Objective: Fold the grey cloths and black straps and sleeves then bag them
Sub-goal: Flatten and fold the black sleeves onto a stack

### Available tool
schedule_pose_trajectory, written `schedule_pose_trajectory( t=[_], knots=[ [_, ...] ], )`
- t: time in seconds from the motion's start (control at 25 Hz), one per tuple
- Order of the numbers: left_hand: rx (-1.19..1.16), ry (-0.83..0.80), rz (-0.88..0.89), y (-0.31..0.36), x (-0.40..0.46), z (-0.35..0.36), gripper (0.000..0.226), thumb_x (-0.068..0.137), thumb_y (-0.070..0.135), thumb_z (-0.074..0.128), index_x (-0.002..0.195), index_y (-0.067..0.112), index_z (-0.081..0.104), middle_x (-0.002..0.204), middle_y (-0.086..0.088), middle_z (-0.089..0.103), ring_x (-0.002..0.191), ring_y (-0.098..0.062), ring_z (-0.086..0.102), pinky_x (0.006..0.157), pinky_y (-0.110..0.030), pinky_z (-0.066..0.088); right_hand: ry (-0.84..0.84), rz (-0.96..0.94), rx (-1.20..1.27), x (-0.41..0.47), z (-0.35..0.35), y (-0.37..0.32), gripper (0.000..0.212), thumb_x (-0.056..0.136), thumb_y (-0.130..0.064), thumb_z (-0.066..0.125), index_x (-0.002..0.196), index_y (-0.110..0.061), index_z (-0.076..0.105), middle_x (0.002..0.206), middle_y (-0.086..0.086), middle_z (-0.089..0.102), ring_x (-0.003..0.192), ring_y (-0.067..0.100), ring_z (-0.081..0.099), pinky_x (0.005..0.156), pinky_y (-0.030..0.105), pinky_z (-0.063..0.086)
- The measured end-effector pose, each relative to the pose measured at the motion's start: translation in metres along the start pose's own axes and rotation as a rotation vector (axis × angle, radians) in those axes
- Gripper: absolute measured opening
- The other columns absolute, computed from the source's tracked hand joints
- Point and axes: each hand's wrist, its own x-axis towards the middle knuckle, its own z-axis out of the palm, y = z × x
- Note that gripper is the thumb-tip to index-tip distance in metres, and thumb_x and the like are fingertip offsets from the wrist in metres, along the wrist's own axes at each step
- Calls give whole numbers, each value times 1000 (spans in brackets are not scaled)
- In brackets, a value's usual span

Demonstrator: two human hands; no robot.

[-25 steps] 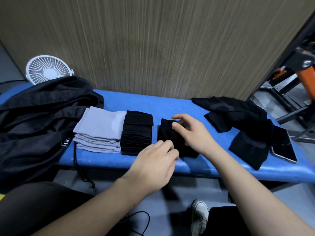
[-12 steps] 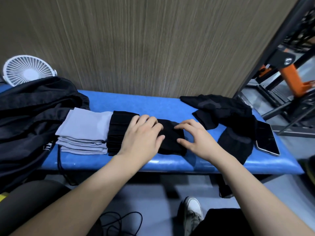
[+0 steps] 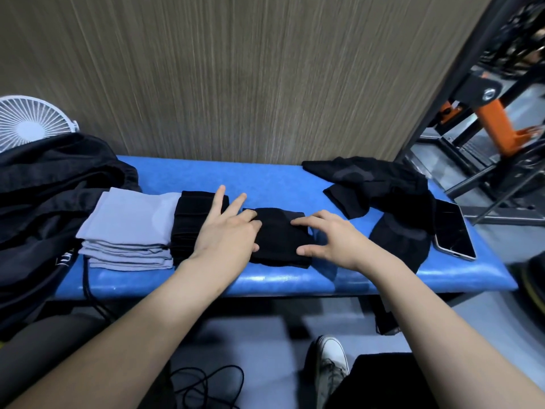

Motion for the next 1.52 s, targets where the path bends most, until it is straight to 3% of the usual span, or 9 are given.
schedule_pose_trajectory(
  t=[0.24,0.48,0.68,0.8,0.88,1.08,1.2,1.36,1.52],
  knots=[
    [-10,28,-16,-4,-10,4,45,101,22,46,146,24,43,156,6,34,154,-23,-5,115,-54,-22,11,-56,-3,13,13,-21,61,87,-48,72,143,-40,50,135,-3,48,126,19,44,110,38,33],
    [-85,108,-7,-6,-15,9,44,100,29,47,144,29,48,151,9,43,154,-21,7,108,-49,-32,34,-61,45,12,13,-22,57,89,-48,69,143,-42,49,133,-5,50,126,19,45,111,38,32],
    [-223,340,5,3,-9,4,28,86,33,68,112,24,73,111,6,70,132,-27,52,120,-50,-5,123,-29,77,-5,0,-7,50,92,-47,66,140,-37,52,128,-6,52,119,17,50,106,36,38],
    [-298,407,-1,22,3,-3,32,89,45,58,111,27,73,107,8,70,127,-23,54,120,-49,-1,161,45,7,-24,-8,14,49,93,-51,62,139,-35,53,128,-7,53,119,18,51,104,37,40],
    [-350,431,8,39,10,-9,48,87,58,42,108,28,73,105,11,69,121,-19,55,121,-48,5,189,84,-33,-38,-13,29,49,93,-52,62,137,-35,54,127,-8,54,118,18,51,102,37,40],
    [-476,466,95,90,32,-14,53,85,63,41,117,30,68,122,8,62,124,-17,51,122,-48,13,279,191,-174,-74,-27,69,47,87,-47,71,129,-27,63,121,-2,59,111,25,55,96,41,44],
    [-530,468,136,111,40,-13,55,85,61,44,127,30,61,134,4,55,130,-19,46,123,-46,13,526,222,-183,-89,-39,89,36,84,-35,74,118,-23,67,114,2,61,103,29,59,89,43,48],
    [-570,434,156,129,50,-7,59,87,62,43,134,29,57,137,4,52,129,-18,46,122,-43,14,819,342,-124,-93,-60,114,48,82,-25,77,126,-18,60,118,8,54,108,31,54,95,43,46],
    [-613,402,152,136,59,1,59,87,61,42,134,29,56,136,7,51,129,-16,46,121,-40,17,793,425,-60,-73,-69,126,58,84,-31,75,136,-21,51,126,8,53,114,30,54,98,45,46]
  ],
)
